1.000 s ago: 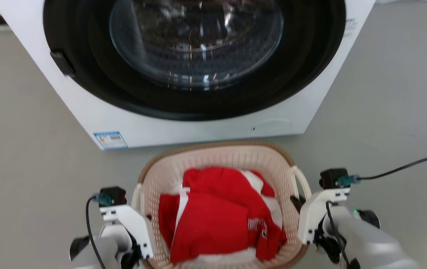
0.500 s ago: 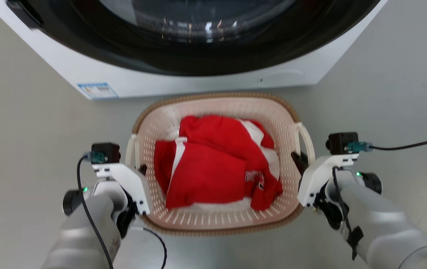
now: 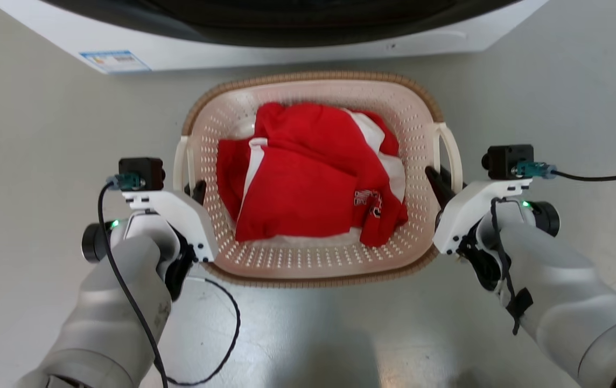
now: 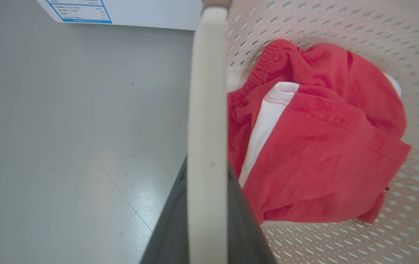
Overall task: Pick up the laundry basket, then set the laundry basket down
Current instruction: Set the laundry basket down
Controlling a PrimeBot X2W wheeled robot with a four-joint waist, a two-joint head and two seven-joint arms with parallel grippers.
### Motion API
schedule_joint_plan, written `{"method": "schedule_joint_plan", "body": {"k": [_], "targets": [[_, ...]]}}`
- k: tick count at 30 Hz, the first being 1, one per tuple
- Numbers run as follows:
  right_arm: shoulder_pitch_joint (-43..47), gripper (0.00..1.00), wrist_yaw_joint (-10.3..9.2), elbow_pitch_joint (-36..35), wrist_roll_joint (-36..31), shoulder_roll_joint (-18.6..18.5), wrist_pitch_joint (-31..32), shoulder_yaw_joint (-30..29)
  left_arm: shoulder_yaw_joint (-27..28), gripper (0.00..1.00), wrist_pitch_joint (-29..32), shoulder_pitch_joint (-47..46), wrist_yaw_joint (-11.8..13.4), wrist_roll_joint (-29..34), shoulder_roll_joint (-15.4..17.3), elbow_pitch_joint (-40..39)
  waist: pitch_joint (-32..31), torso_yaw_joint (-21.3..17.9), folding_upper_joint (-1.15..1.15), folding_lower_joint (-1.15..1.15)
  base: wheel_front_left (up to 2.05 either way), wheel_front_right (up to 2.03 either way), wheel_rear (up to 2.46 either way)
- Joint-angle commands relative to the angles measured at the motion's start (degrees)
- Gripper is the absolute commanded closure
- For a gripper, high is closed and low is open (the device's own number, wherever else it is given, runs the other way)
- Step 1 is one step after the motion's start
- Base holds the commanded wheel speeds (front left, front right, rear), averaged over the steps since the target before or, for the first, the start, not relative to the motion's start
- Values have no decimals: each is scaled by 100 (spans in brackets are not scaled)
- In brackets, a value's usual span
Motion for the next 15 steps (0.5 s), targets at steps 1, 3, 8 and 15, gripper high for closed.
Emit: {"method": "schedule_joint_plan", "body": {"k": [1,3,8,15], "targets": [[61,100,45,-74,56,-13,-117,64,109,100,-129,-198,28,71,210,-19,177,3,0,0,0,0,0],[-16,100,45,-83,60,-15,-169,77,117,100,-189,-268,31,75,216,-18,300,-2,0,0,0,0,0],[-157,100,45,-85,52,-31,-277,113,144,100,-307,-420,45,86,221,-17,568,15,0,0,0,0,0],[-315,100,45,-81,26,-36,-361,126,213,100,-401,-612,118,146,216,-43,897,64,0,0,0,0,0]]}}
